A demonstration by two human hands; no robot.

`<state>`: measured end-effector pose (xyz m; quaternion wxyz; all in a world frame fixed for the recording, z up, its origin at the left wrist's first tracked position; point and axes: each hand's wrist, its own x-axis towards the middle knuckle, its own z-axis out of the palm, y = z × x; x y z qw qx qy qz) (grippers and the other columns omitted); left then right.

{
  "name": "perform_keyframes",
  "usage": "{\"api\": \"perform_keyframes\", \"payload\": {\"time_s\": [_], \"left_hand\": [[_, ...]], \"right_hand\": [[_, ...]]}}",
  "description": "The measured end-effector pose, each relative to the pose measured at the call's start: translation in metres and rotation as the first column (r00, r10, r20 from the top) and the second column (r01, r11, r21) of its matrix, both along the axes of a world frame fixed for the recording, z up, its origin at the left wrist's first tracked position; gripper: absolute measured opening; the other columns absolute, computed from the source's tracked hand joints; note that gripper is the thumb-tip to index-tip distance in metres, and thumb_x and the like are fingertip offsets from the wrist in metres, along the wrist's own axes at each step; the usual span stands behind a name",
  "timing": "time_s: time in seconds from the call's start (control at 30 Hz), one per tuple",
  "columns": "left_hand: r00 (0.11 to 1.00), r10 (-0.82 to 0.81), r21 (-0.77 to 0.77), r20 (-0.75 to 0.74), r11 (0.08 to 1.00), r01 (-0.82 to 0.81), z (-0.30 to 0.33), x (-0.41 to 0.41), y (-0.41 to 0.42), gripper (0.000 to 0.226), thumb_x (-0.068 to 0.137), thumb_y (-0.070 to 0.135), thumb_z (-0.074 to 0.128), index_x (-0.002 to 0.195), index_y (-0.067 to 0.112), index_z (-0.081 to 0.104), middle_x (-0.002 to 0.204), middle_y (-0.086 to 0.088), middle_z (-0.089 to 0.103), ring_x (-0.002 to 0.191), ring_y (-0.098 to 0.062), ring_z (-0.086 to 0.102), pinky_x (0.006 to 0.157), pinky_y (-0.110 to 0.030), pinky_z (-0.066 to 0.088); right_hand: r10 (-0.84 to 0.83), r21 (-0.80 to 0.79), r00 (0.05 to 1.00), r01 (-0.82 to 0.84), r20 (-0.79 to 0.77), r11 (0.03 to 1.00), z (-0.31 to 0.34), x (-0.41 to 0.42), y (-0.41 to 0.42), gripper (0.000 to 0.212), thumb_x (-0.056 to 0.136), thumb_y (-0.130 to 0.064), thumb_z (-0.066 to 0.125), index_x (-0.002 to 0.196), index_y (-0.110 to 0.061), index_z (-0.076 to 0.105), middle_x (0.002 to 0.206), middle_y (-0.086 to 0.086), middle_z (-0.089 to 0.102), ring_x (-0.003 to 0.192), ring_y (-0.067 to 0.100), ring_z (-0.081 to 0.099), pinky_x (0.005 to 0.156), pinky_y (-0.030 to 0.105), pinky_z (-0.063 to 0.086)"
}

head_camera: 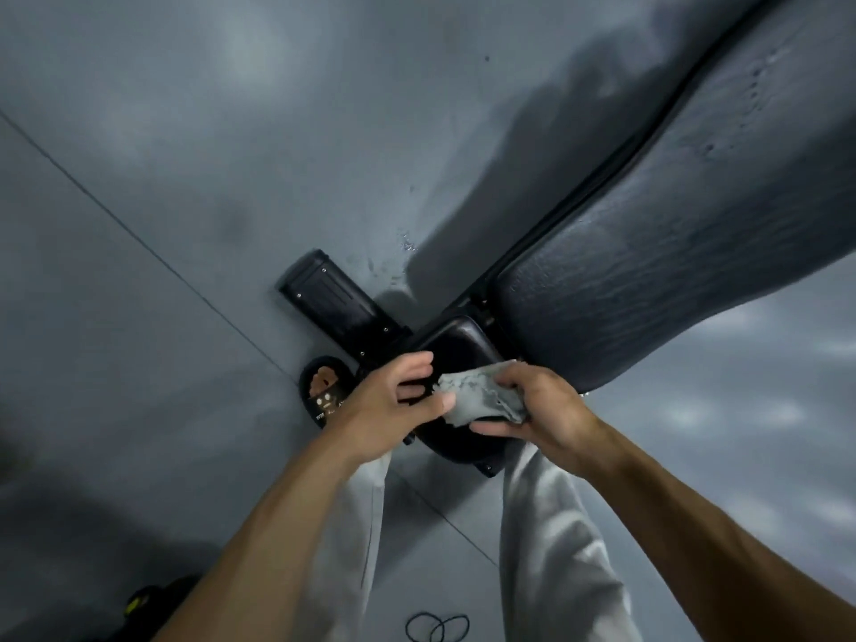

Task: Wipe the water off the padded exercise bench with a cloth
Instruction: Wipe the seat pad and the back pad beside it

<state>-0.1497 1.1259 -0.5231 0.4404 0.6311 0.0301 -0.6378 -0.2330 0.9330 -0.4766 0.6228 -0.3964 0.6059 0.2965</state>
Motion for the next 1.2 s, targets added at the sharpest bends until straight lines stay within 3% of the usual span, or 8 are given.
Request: {"api": "perform_keyframes", "payload": {"time_s": [0.13, 0.33, 0.53, 0.63, 0.77, 0.93, 1.1, 1.2], "left_hand": [[0.998, -0.053, -0.061, -0.017, 0.997, 0.052, 0.007, -0.016, -0.051, 0.062, 0.079, 0.042, 0.086, 0.135, 0.039, 0.058, 0.130, 0.013, 0.066, 0.114, -0.004, 0.066, 0.102, -0.032, 0.053], [0.961, -0.135, -0.002, 0.243, 0.990, 0.139, 0.014, -0.047, -0.142, 0.017, 0.080, 0.031, 0.081, 0.093, 0.037, 0.073, 0.090, 0.009, 0.076, 0.084, -0.017, 0.073, 0.085, -0.050, 0.059], [0.929, -0.195, 0.078, 0.315, 0.981, 0.180, 0.042, -0.084, -0.238, 0.009, 0.092, 0.023, 0.075, 0.090, 0.030, 0.071, 0.089, 0.008, 0.075, 0.079, -0.017, 0.075, 0.073, -0.041, 0.064], [0.921, -0.216, 0.131, 0.324, 0.974, 0.183, 0.063, -0.097, -0.279, 0.003, 0.094, 0.022, 0.074, 0.093, 0.023, 0.070, 0.090, 0.003, 0.075, 0.079, -0.016, 0.075, 0.070, -0.030, 0.062], [0.903, -0.300, 0.156, 0.309, 0.952, 0.263, 0.086, -0.114, -0.327, 0.017, 0.093, 0.032, 0.075, 0.094, 0.016, 0.069, 0.085, 0.000, 0.077, 0.078, -0.014, 0.075, 0.070, -0.029, 0.060], [0.769, -0.506, 0.216, 0.392, 0.863, 0.457, 0.090, -0.126, -0.368, 0.023, 0.091, 0.044, 0.074, 0.089, 0.021, 0.070, 0.080, 0.001, 0.074, 0.076, -0.018, 0.071, 0.076, -0.041, 0.060], [0.546, -0.699, 0.311, 0.461, 0.704, 0.639, 0.082, -0.106, -0.396, 0.010, 0.094, 0.038, 0.070, 0.091, 0.029, 0.074, 0.081, 0.017, 0.070, 0.076, 0.004, 0.064, 0.076, -0.020, 0.053], [0.491, -0.677, 0.330, 0.547, 0.715, 0.617, 0.074, -0.076, -0.405, 0.006, 0.095, 0.033, 0.069, 0.091, 0.033, 0.074, 0.082, 0.017, 0.071, 0.076, 0.002, 0.065, 0.074, -0.018, 0.051]], "right_hand": [[-0.147, 0.131, 0.984, 0.133, 0.103, 0.982, 0.010, -0.031, -0.042, 0.034, 0.105, -0.018, 0.045, 0.121, 0.001, 0.068, 0.120, 0.021, 0.072, 0.114, 0.033, 0.069, 0.089, 0.046, 0.061], [-0.080, 0.091, 0.953, 0.056, 0.293, 0.994, 0.021, -0.081, -0.110, 0.032, 0.094, -0.015, 0.069, 0.125, -0.006, 0.065, 0.119, 0.013, 0.074, 0.113, 0.026, 0.071, 0.100, 0.042, 0.055], [-0.254, 0.079, 0.880, 0.243, 0.402, 0.967, 0.033, -0.134, -0.184, 0.051, 0.079, -0.009, 0.082, 0.126, -0.006, 0.062, 0.120, 0.016, 0.072, 0.113, 0.030, 0.070, 0.100, 0.043, 0.056], [-0.313, 0.076, 0.849, 0.311, 0.425, 0.947, 0.037, -0.152, -0.215, 0.040, 0.086, -0.001, 0.076, 0.124, -0.007, 0.064, 0.116, 0.015, 0.074, 0.109, 0.029, 0.072, 0.094, 0.039, 0.059], [-0.395, -0.002, 0.822, 0.434, 0.410, 0.901, 0.042, -0.168, -0.251, 0.013, 0.097, -0.010, 0.066, 0.109, -0.007, 0.071, 0.101, 0.015, 0.077, 0.095, 0.030, 0.076, 0.076, 0.031, 0.061], [-0.508, -0.031, 0.777, 0.557, 0.371, 0.830, 0.032, -0.189, -0.277, 0.018, 0.095, -0.023, 0.071, 0.108, -0.011, 0.073, 0.101, 0.019, 0.076, 0.089, 0.034, 0.073, 0.079, 0.042, 0.058], [-0.549, -0.115, 0.744, 0.628, 0.381, 0.770, 0.011, -0.187, -0.291, 0.012, 0.093, -0.028, 0.072, 0.101, -0.019, 0.075, 0.100, 0.011, 0.077, 0.097, 0.032, 0.074, 0.089, 0.051, 0.060], [-0.432, -0.229, 0.788, 0.563, 0.440, 0.794, 0.002, -0.175, -0.305, 0.008, 0.096, -0.032, 0.068, 0.098, -0.025, 0.074, 0.094, 0.006, 0.076, 0.089, 0.025, 0.073, 0.084, 0.050, 0.061]]}}
